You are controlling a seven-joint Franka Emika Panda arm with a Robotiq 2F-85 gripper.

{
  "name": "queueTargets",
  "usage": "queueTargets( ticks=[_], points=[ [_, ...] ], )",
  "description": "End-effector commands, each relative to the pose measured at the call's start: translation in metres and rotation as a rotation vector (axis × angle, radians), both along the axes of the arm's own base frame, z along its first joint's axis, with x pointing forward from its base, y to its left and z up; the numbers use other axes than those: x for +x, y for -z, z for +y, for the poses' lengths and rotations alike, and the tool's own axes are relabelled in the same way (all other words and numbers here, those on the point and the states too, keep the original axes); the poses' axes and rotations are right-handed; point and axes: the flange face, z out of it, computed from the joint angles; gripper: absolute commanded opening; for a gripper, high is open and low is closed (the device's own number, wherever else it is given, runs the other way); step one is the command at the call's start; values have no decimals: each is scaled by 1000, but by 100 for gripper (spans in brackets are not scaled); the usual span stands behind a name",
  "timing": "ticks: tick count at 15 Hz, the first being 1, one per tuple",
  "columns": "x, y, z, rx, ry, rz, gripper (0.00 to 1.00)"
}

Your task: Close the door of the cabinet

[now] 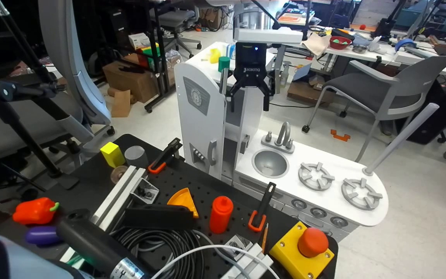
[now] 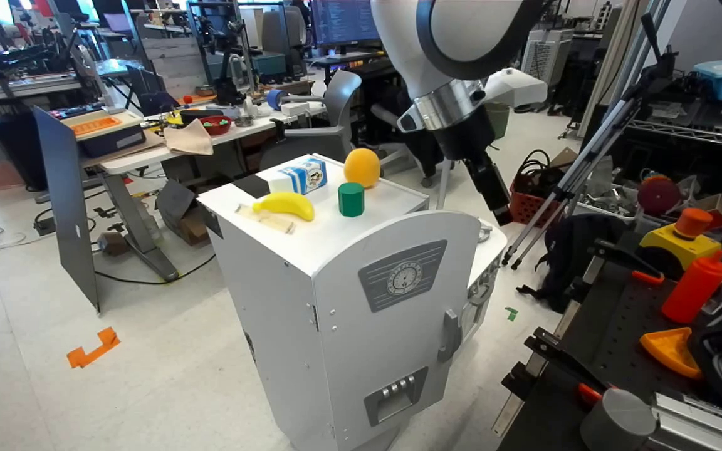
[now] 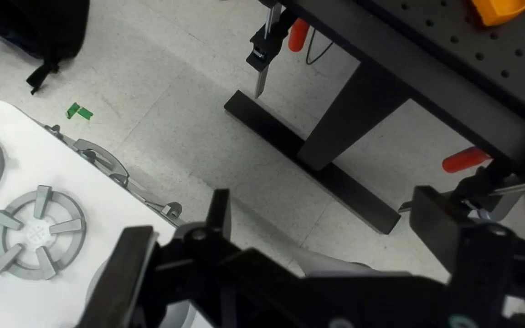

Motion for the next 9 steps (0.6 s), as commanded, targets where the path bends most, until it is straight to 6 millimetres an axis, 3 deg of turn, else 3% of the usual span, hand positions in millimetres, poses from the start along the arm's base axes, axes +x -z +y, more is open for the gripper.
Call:
queueTargets(
  ticks=[1, 5, 9],
  points=[
    [-1, -1, 27, -47, -113, 63, 100],
    [-10, 2, 48, -80, -155, 74, 100],
    [13, 7, 39, -13, -27, -112, 100]
  ],
)
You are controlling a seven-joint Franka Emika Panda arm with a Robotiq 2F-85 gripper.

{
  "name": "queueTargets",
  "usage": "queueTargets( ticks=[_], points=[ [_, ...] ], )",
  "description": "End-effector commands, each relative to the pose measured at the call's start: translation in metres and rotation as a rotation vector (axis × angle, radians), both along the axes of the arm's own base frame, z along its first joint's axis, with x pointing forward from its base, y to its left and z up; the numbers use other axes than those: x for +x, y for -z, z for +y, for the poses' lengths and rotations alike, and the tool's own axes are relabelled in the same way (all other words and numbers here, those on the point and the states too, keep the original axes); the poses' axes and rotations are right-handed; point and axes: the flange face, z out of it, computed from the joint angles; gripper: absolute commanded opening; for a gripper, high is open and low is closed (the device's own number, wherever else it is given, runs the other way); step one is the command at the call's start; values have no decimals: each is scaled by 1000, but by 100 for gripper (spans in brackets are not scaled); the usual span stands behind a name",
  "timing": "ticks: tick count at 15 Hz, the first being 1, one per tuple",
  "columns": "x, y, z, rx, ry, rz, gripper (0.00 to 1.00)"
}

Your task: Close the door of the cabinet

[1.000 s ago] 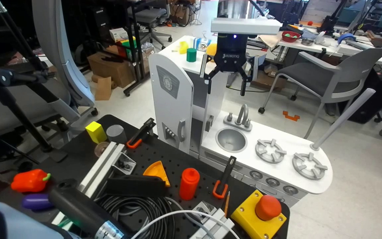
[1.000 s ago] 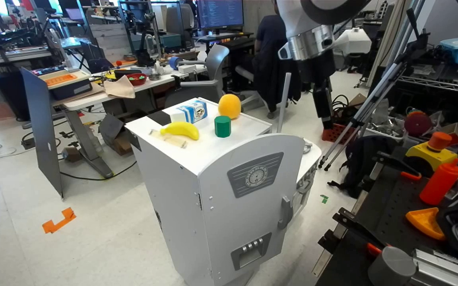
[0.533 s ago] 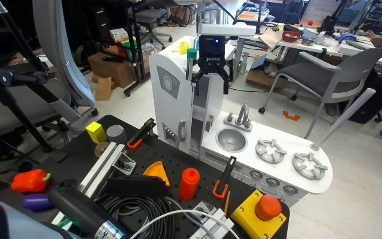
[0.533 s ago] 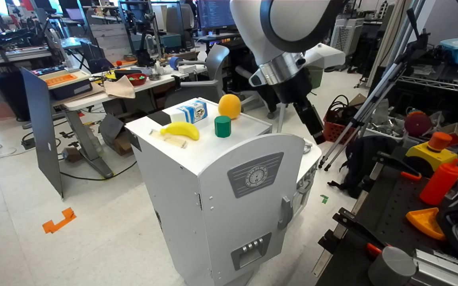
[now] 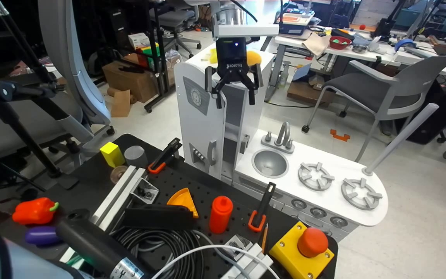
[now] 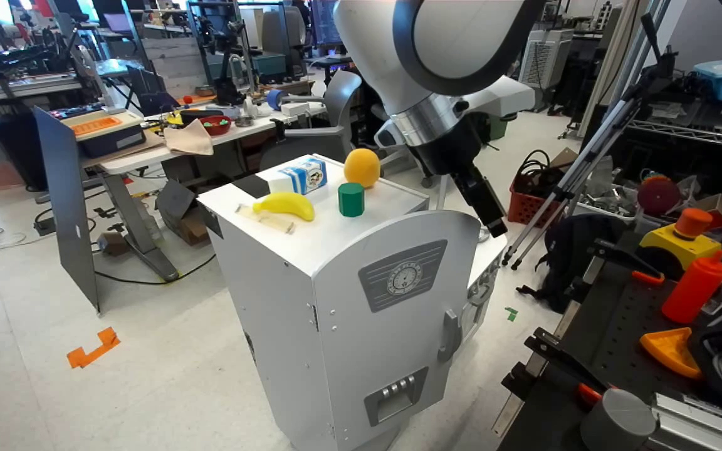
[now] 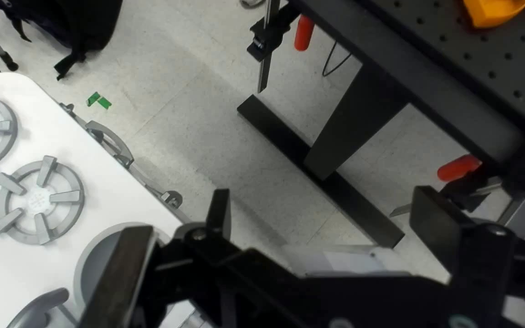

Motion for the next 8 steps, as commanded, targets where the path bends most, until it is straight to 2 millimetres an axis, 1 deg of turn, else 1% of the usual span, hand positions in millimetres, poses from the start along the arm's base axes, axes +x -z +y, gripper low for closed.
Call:
queueTargets(
  ticks=[1, 2, 4, 6, 8],
  points=[
    [26, 8, -18, 53, 114, -158, 100],
    [34, 9, -23, 60, 149, -199, 100],
    [43, 10, -36, 80, 208, -291, 100],
    [44, 10, -46, 85, 227, -356, 100],
    [44, 9, -51, 85, 237, -412, 100]
  ],
)
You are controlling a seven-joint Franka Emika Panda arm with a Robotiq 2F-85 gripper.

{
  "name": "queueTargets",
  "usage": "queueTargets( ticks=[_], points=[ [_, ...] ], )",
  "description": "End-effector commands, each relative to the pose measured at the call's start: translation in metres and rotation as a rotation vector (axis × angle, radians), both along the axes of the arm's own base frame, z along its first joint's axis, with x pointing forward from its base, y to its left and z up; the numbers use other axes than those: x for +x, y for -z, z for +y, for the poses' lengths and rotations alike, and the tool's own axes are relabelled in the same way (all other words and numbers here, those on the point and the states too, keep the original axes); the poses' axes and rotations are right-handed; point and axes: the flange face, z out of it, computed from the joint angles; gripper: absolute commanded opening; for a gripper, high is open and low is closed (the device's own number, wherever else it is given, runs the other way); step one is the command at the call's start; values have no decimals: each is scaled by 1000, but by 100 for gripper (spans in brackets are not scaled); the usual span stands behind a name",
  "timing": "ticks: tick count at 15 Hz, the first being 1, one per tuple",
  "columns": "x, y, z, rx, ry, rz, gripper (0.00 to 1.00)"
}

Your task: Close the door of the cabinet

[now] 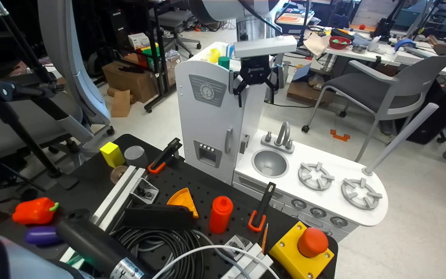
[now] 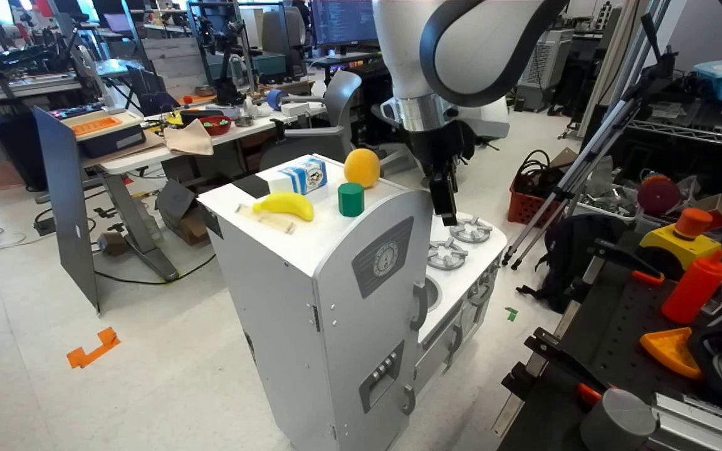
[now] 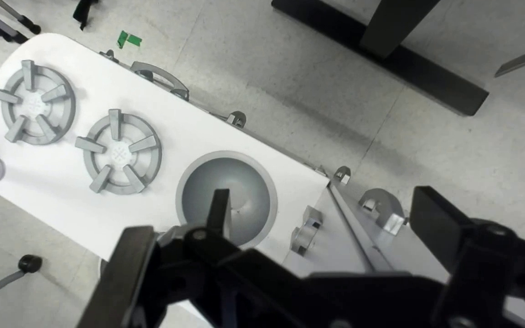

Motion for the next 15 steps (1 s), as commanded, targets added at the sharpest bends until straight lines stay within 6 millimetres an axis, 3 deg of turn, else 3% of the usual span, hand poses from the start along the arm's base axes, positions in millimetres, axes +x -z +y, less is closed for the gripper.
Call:
queueTargets(
  ticks=[1, 6, 12, 15],
  points=[
    [-1, -3, -6, 1, 35, -96, 100],
    [-21, -25, -16, -12, 73, -181, 100],
    [-73, -89, -32, -34, 131, -222, 100],
    [-89, -119, -39, -24, 176, -282, 100]
  ],
)
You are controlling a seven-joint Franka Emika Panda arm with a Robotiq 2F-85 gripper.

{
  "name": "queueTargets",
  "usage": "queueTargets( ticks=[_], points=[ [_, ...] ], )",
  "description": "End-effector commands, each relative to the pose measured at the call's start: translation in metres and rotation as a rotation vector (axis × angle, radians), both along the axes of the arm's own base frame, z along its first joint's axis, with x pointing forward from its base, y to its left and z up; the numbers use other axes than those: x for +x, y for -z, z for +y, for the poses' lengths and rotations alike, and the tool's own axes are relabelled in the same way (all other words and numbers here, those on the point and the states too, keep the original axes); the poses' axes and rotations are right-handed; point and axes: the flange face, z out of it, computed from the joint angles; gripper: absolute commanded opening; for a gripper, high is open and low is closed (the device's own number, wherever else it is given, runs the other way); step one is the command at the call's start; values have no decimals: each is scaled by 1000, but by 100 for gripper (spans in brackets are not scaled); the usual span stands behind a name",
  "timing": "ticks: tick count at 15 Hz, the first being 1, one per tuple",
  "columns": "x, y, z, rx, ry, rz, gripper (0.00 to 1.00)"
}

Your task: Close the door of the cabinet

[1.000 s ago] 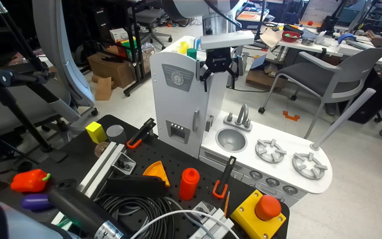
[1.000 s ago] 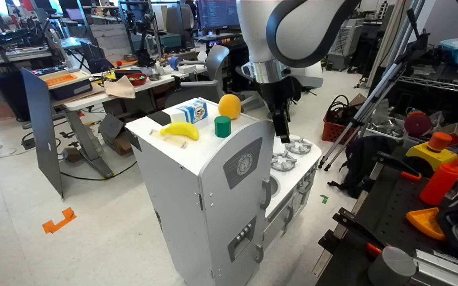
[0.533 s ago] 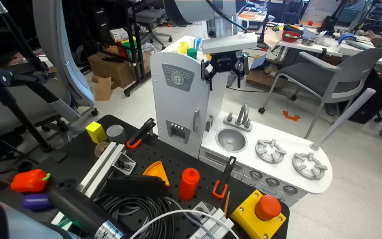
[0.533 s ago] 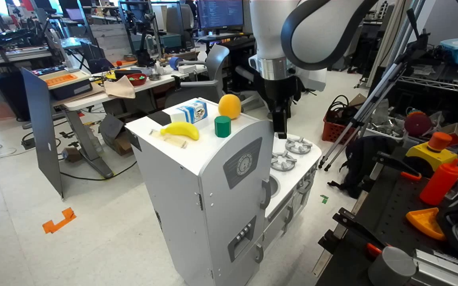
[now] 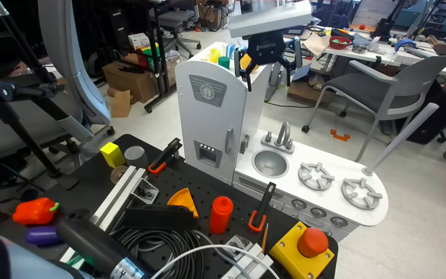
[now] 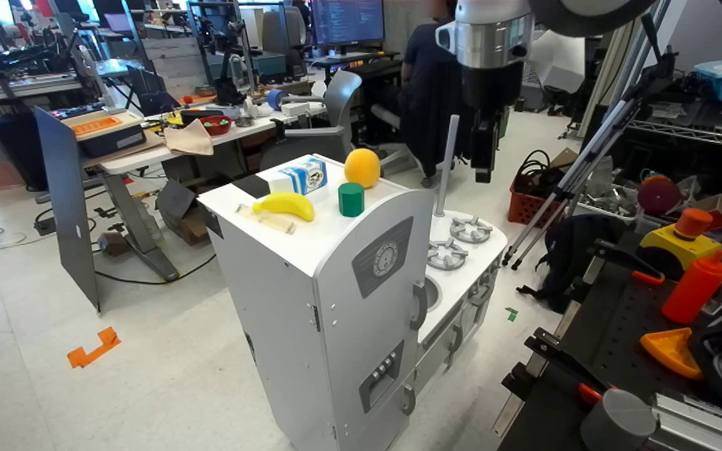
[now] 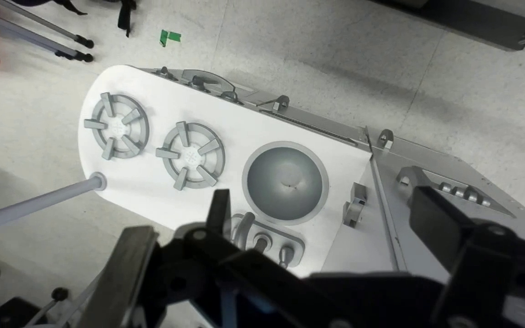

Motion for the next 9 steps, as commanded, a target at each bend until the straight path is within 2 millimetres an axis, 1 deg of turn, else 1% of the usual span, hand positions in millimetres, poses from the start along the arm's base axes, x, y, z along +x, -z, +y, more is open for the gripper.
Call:
queueTargets(
  ticks=[1, 3, 4, 6, 9],
  points=[
    [-29, -38, -11, 3, 52, -77, 100],
    [-28, -50, -17, 4, 90, -95, 100],
    [-21, -40, -11, 10, 63, -69, 100],
    [-24, -48, -16, 12, 81, -85, 100],
    [-25, -48, -16, 12, 86, -85, 100]
  ],
)
